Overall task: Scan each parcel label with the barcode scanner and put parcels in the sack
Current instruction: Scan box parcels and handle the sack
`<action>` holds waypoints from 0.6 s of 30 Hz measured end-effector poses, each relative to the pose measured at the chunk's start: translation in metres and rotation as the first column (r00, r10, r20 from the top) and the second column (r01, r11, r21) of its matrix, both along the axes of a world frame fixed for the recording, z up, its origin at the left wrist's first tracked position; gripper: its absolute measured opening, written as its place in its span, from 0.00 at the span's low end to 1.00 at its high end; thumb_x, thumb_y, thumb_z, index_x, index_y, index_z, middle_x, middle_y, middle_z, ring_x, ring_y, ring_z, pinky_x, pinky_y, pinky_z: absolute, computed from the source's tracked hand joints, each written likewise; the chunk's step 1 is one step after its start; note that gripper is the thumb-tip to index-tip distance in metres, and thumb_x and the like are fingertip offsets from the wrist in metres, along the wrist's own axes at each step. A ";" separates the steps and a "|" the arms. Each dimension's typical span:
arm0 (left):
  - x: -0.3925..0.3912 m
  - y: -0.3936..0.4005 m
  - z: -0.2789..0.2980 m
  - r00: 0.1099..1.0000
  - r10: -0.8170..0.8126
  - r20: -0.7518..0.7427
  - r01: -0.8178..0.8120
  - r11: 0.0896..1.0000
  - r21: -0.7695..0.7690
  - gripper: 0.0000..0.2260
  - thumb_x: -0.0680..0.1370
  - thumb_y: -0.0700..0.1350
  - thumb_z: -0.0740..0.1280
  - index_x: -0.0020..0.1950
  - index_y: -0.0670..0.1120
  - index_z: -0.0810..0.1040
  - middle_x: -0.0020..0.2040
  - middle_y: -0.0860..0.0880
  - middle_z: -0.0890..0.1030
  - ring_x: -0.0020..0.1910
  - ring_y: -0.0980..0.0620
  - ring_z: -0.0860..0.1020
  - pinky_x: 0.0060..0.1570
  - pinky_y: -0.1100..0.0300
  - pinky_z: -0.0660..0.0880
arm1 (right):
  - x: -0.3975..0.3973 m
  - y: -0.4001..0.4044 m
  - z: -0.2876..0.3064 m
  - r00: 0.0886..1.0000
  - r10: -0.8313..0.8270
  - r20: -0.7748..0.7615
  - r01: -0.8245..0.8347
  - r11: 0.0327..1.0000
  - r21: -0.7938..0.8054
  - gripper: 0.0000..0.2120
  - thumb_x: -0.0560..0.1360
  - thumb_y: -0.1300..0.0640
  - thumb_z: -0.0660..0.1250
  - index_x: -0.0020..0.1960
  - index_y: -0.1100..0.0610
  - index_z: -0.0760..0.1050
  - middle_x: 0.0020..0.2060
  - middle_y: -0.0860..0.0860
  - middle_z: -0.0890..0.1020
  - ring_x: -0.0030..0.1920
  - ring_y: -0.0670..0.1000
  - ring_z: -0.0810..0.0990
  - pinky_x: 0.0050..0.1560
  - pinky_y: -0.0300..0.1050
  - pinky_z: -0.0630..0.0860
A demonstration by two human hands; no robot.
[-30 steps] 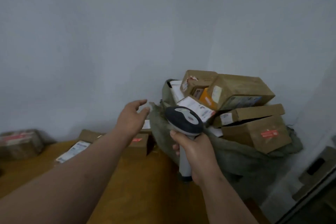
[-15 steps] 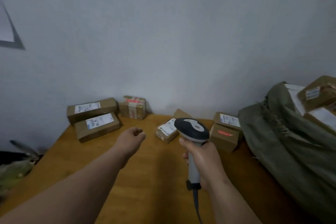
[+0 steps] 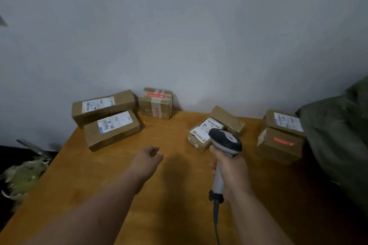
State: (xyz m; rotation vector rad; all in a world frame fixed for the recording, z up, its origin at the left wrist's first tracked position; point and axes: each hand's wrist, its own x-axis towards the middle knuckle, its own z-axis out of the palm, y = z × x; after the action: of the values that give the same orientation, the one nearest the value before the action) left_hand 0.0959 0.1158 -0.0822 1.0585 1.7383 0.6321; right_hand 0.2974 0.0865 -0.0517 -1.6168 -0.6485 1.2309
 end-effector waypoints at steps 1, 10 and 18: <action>0.003 0.010 -0.006 1.000 -0.013 0.003 0.013 1.000 -0.005 0.20 0.82 0.46 0.64 0.74 0.47 0.69 0.72 0.46 0.72 0.69 0.47 0.71 0.58 0.57 0.68 | 0.001 0.007 -0.009 1.000 -0.010 0.003 0.010 1.000 -0.022 0.08 0.73 0.55 0.75 0.48 0.57 0.79 0.38 0.54 0.82 0.39 0.51 0.80 0.40 0.45 0.75; 0.048 0.107 -0.054 0.985 -0.154 0.079 0.156 0.988 -0.014 0.23 0.82 0.46 0.64 0.76 0.45 0.66 0.71 0.47 0.73 0.61 0.51 0.73 0.58 0.60 0.68 | 0.012 0.086 -0.075 0.994 -0.109 -0.003 0.108 0.990 -0.088 0.05 0.72 0.54 0.75 0.46 0.52 0.80 0.41 0.51 0.83 0.45 0.50 0.81 0.47 0.46 0.76; 0.081 0.152 -0.082 0.969 -0.178 0.172 0.190 0.980 -0.058 0.27 0.83 0.44 0.62 0.80 0.49 0.58 0.77 0.48 0.65 0.74 0.47 0.66 0.73 0.53 0.62 | 0.014 0.127 -0.120 0.981 -0.178 -0.076 0.164 0.972 -0.167 0.15 0.71 0.51 0.76 0.55 0.53 0.80 0.49 0.50 0.83 0.54 0.53 0.80 0.62 0.54 0.75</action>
State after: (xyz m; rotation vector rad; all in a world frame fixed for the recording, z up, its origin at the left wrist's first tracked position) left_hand 0.1768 0.2675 -0.1644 1.0698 1.4889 0.5195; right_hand 0.3111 0.2137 -0.1719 -1.6994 -0.3528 1.2454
